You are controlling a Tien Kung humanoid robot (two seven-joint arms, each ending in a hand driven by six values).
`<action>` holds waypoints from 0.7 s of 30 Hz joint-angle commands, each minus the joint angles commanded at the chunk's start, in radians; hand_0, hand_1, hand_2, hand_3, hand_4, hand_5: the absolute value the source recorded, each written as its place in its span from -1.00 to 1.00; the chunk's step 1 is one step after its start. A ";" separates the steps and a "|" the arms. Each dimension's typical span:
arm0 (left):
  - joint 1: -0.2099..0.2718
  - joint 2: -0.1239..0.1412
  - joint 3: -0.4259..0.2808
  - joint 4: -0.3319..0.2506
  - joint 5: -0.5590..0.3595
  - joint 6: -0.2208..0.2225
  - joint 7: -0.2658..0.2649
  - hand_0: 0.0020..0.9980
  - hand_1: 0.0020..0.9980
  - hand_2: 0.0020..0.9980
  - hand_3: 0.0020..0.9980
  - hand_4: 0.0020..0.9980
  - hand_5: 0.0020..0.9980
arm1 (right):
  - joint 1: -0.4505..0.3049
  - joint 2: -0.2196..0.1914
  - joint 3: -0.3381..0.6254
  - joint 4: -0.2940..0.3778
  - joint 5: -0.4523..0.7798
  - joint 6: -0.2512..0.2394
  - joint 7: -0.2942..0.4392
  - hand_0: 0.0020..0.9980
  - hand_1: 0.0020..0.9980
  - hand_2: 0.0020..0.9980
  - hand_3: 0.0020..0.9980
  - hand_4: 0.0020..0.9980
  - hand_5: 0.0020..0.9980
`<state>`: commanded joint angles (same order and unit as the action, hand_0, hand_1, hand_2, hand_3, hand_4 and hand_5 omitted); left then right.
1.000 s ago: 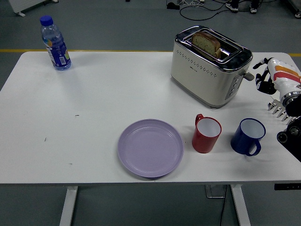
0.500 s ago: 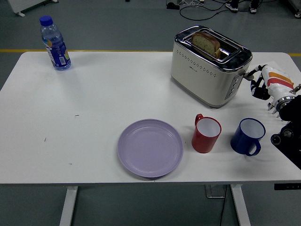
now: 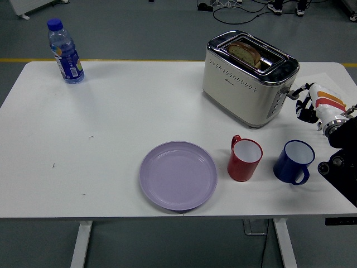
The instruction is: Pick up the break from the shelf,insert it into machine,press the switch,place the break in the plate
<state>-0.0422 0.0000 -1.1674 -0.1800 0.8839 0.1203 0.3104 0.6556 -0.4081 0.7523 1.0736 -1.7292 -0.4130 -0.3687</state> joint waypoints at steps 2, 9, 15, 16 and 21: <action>0.001 0.000 0.000 0.000 0.001 0.000 0.000 0.30 0.33 0.47 0.63 0.24 1.00 | -0.003 0.006 -0.001 -0.008 0.005 -0.005 0.004 -0.49 -0.56 -0.34 0.23 -0.10 -1.00; 0.001 0.000 0.002 0.000 -0.002 -0.001 0.000 0.30 0.33 0.47 0.63 0.24 1.00 | -0.010 0.029 0.004 -0.052 0.019 -0.022 0.028 -0.49 -0.56 -0.34 0.22 -0.08 -1.00; -0.001 0.000 0.005 0.000 -0.007 0.000 -0.001 0.30 0.33 0.47 0.63 0.24 1.00 | -0.011 0.043 0.011 -0.082 0.023 -0.037 0.045 -0.49 -0.57 -0.34 0.19 -0.08 -1.00; -0.001 0.000 0.007 0.000 -0.008 0.000 -0.001 0.30 0.33 0.47 0.63 0.24 1.00 | -0.011 0.044 0.013 -0.084 0.023 -0.040 0.047 -0.49 -0.57 -0.34 0.19 -0.08 -1.00; -0.001 0.000 0.009 0.000 -0.012 0.000 -0.001 0.30 0.33 0.47 0.62 0.24 1.00 | -0.014 0.044 0.031 -0.081 0.012 -0.051 0.055 -0.49 -0.57 -0.35 0.19 -0.07 -1.00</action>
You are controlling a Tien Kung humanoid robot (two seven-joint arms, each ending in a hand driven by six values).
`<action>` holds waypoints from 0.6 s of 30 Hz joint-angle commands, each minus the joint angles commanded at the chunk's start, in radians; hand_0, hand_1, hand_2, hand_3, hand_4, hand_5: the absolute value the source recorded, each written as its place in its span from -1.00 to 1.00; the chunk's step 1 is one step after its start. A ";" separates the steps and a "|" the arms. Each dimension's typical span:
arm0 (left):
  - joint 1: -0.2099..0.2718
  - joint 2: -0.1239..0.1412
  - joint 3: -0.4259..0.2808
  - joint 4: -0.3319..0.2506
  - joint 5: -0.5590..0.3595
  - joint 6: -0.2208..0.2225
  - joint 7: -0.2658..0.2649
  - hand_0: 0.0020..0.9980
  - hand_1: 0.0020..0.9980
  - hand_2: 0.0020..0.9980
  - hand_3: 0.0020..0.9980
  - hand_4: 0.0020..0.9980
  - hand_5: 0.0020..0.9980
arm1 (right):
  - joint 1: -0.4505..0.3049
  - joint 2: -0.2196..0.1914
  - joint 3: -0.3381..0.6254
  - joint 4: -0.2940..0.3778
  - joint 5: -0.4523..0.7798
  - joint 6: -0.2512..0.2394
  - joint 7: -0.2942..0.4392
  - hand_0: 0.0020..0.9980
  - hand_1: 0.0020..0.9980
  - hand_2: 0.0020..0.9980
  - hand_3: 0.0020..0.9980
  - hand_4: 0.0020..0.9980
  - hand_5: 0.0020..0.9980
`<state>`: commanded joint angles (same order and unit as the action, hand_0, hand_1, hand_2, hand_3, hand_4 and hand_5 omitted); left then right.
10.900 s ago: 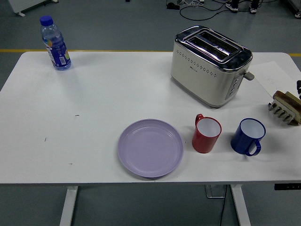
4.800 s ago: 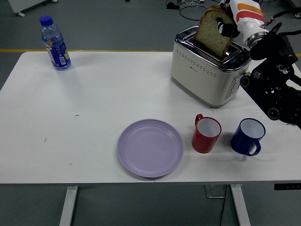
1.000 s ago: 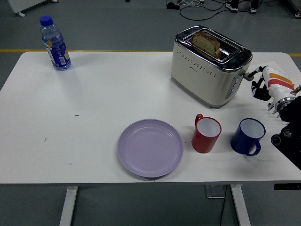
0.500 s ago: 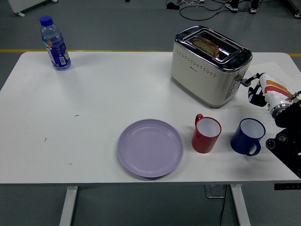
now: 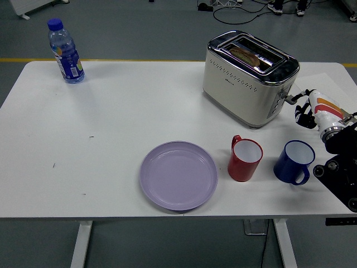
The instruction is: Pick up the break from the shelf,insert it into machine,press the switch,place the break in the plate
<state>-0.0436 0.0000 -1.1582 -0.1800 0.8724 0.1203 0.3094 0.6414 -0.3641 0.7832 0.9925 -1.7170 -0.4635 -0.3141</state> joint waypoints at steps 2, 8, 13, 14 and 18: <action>0.000 0.000 0.000 0.000 0.000 0.000 0.000 0.30 0.33 0.47 0.62 0.24 1.00 | -0.002 -0.007 0.018 0.014 -0.012 -0.011 0.006 -0.49 -0.57 -0.35 0.19 -0.07 -1.00; -0.001 0.000 -0.001 0.000 0.002 -0.001 0.001 0.30 0.33 0.47 0.63 0.24 1.00 | -0.007 -0.030 0.058 0.060 -0.032 -0.015 0.007 -0.48 -0.57 -0.35 0.19 -0.07 -1.00; -0.001 0.000 -0.002 0.000 0.002 -0.001 0.001 0.30 0.33 0.47 0.63 0.24 1.00 | -0.012 -0.052 0.107 0.121 -0.057 -0.003 -0.011 -0.47 -0.56 -0.33 0.20 -0.04 -1.00; -0.001 0.000 -0.003 0.000 0.002 -0.001 0.001 0.30 0.33 0.47 0.63 0.24 1.00 | -0.012 -0.056 0.121 0.136 -0.065 0.000 -0.018 -0.47 -0.56 -0.33 0.20 -0.04 -1.00; -0.001 0.000 -0.003 0.000 0.003 -0.002 0.001 0.30 0.33 0.47 0.63 0.24 1.00 | -0.014 -0.067 0.158 0.176 -0.080 0.005 -0.033 -0.34 -0.33 -0.11 0.37 -0.07 -1.00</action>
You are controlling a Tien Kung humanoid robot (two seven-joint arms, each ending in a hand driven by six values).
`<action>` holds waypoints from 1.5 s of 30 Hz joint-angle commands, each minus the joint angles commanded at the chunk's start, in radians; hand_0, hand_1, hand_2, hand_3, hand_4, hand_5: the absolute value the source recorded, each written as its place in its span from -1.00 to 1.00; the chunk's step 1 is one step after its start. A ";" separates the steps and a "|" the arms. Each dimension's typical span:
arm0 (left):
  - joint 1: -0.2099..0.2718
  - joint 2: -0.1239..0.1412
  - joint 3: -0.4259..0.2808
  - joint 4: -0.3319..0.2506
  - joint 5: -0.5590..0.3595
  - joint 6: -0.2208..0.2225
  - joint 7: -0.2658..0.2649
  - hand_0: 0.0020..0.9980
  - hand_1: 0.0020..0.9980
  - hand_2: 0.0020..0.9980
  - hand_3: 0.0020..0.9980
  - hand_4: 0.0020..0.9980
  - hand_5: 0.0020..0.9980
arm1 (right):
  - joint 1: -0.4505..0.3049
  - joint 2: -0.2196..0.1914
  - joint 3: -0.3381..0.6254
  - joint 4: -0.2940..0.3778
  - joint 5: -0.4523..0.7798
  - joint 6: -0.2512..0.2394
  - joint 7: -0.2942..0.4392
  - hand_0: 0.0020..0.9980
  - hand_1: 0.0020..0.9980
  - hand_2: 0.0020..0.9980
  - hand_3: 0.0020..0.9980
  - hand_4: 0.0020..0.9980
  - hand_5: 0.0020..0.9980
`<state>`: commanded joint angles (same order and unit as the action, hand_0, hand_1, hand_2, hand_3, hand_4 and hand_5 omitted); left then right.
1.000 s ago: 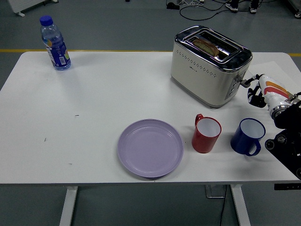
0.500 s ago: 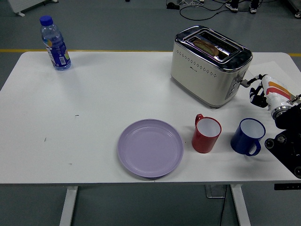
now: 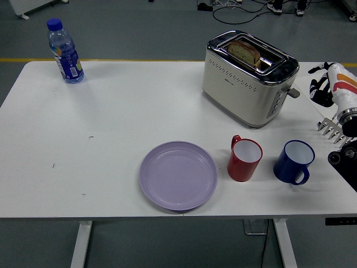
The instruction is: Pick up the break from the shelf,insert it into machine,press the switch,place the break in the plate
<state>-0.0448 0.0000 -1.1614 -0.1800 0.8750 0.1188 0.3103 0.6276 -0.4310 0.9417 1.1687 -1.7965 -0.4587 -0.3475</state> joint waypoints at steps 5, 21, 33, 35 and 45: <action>0.000 0.000 0.002 0.000 -0.002 -0.001 0.000 0.30 0.33 0.46 0.63 0.24 1.00 | 0.006 -0.005 0.033 0.048 0.007 0.031 -0.003 0.37 0.36 0.59 0.64 0.21 -0.95; -0.003 0.000 0.008 0.000 -0.008 -0.002 0.004 0.30 0.33 0.46 0.62 0.24 1.00 | 0.125 0.055 -0.022 0.052 0.044 0.079 0.035 0.77 0.72 0.92 0.86 0.50 -0.74; -0.007 0.000 0.016 0.000 -0.014 -0.001 0.005 0.30 0.33 0.46 0.62 0.24 1.00 | 0.308 0.172 -0.128 -0.067 0.106 0.135 0.019 0.76 0.71 0.87 0.83 0.57 -0.68; -0.006 0.000 0.021 0.000 -0.017 0.001 0.004 0.30 0.32 0.45 0.62 0.24 1.00 | 0.337 0.195 -0.139 -0.098 0.100 0.155 0.012 0.76 0.63 0.79 0.73 0.56 -0.68; 0.000 0.001 0.041 0.000 -0.023 0.005 0.004 0.30 0.31 0.45 0.62 0.24 1.00 | 0.419 0.288 -0.189 -0.260 0.084 0.199 -0.008 0.74 0.60 0.74 0.70 0.56 -0.67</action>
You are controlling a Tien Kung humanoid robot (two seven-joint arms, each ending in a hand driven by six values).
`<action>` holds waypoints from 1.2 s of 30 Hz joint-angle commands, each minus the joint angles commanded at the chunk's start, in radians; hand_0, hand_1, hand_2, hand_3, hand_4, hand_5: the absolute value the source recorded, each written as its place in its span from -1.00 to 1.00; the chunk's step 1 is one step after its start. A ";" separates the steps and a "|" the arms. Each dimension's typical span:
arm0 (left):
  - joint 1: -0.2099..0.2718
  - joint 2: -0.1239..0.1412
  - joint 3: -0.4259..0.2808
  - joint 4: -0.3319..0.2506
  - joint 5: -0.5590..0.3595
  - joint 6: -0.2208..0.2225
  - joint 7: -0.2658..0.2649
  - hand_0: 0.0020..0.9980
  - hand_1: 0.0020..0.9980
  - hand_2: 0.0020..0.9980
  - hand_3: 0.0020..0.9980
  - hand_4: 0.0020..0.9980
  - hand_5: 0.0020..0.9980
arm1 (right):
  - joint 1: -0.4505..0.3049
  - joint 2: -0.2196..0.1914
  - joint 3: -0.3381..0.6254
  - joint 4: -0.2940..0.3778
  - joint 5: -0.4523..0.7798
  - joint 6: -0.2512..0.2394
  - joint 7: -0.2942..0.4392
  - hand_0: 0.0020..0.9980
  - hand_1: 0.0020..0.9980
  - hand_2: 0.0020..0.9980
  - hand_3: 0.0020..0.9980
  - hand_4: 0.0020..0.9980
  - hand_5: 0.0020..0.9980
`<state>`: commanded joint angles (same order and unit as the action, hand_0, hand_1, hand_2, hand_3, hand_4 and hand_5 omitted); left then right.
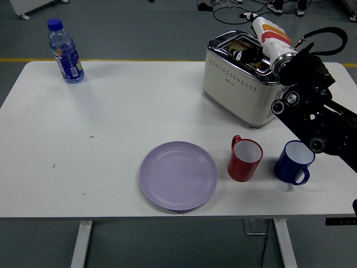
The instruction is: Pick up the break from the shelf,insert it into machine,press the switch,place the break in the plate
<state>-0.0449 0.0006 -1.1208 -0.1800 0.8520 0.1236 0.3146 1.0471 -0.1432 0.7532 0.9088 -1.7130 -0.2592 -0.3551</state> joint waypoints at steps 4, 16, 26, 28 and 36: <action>0.000 0.002 0.007 0.000 0.001 0.001 0.001 0.30 0.31 0.45 0.62 0.24 1.00 | 0.032 0.034 -0.019 -0.076 -0.019 0.007 -0.005 0.71 0.56 0.68 0.69 0.56 -0.66; -0.001 0.011 0.045 0.000 -0.019 0.006 -0.004 0.30 0.29 0.43 0.61 0.25 1.00 | 0.082 0.101 -0.031 -0.231 -0.063 0.014 -0.021 0.41 0.41 0.47 0.59 0.55 -0.66; -0.011 0.014 0.048 0.000 -0.012 0.011 -0.007 0.30 0.28 0.41 0.60 0.24 1.00 | 0.106 0.140 -0.020 -0.312 -0.064 0.006 -0.013 0.00 0.16 0.19 0.38 0.53 -0.67; -0.013 0.015 0.055 0.000 -0.019 0.012 -0.009 0.30 0.28 0.41 0.60 0.24 1.00 | 0.111 0.143 -0.021 -0.331 -0.064 0.002 -0.011 0.00 0.16 0.19 0.38 0.53 -0.67; -0.016 0.015 0.066 0.000 -0.028 0.015 -0.011 0.30 0.28 0.41 0.60 0.23 1.00 | 0.125 0.143 -0.018 -0.386 -0.081 0.004 -0.013 -0.10 0.09 0.11 0.32 0.52 -0.68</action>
<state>-0.0606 0.0155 -1.0546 -0.1800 0.8241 0.1383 0.3031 1.1721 0.0000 0.7353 0.5228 -1.7937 -0.2549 -0.3679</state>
